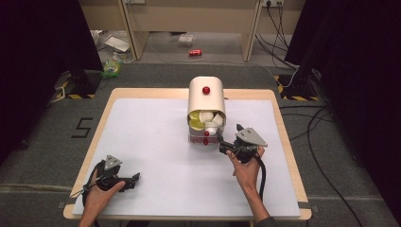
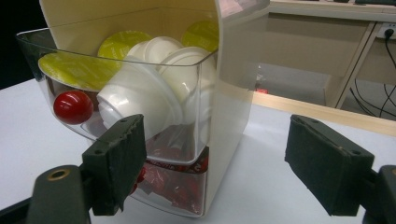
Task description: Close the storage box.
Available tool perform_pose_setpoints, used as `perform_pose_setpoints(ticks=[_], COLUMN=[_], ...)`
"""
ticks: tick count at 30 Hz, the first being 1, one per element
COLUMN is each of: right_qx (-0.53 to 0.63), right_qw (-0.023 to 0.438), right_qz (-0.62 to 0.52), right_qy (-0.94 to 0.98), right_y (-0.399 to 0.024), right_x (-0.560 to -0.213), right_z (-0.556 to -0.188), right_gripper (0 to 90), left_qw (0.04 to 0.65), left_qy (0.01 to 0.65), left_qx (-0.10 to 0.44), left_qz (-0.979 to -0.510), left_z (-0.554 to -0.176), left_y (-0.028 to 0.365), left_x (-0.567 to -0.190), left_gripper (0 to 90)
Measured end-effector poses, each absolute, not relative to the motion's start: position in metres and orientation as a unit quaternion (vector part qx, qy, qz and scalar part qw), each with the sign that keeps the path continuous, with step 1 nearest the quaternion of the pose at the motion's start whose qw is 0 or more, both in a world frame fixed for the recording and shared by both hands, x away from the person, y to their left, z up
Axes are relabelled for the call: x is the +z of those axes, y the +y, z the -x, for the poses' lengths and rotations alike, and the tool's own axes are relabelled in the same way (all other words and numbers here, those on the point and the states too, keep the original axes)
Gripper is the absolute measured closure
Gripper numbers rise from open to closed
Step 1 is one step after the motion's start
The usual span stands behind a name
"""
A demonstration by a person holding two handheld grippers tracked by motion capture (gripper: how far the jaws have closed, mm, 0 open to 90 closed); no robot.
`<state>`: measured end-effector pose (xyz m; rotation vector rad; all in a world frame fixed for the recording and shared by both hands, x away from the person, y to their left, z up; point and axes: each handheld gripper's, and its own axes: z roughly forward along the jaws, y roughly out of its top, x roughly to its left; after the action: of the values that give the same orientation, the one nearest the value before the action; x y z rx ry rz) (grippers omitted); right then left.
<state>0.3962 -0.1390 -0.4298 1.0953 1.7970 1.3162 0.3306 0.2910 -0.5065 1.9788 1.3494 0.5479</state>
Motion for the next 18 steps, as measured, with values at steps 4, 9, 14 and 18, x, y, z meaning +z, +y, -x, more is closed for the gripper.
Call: perform_pose_setpoints(ticks=[4, 9, 14, 18], right_qx=[0.501, 0.502, 0.502, 0.503], right_qw=[0.324, 0.324, 0.324, 0.322], right_qz=[-0.418, -0.419, -0.420, -0.423], right_qy=[0.685, 0.684, 0.683, 0.681], right_y=[-0.1385, -0.1386, -0.1386, -0.1384], right_x=[-0.4295, -0.4299, -0.4305, -0.4309], right_z=[-0.3985, -0.4008, -0.4027, -0.4044], right_gripper=[20.9, 20.8, 20.8, 20.9], left_qw=[0.336, 0.336, 0.336, 0.336], left_qy=[0.517, 0.517, 0.517, 0.517], left_qx=[0.210, 0.210, 0.210, 0.210], left_qz=[-0.759, -0.759, -0.759, -0.759], left_z=[-0.3306, -0.3306, -0.3306, -0.3306], left_y=[0.2910, 0.2910, 0.2910, 0.2910], left_x=[-0.5065, -0.5065, -0.5065, -0.5065], left_gripper=[0.0, 0.0, 0.0, 0.0])
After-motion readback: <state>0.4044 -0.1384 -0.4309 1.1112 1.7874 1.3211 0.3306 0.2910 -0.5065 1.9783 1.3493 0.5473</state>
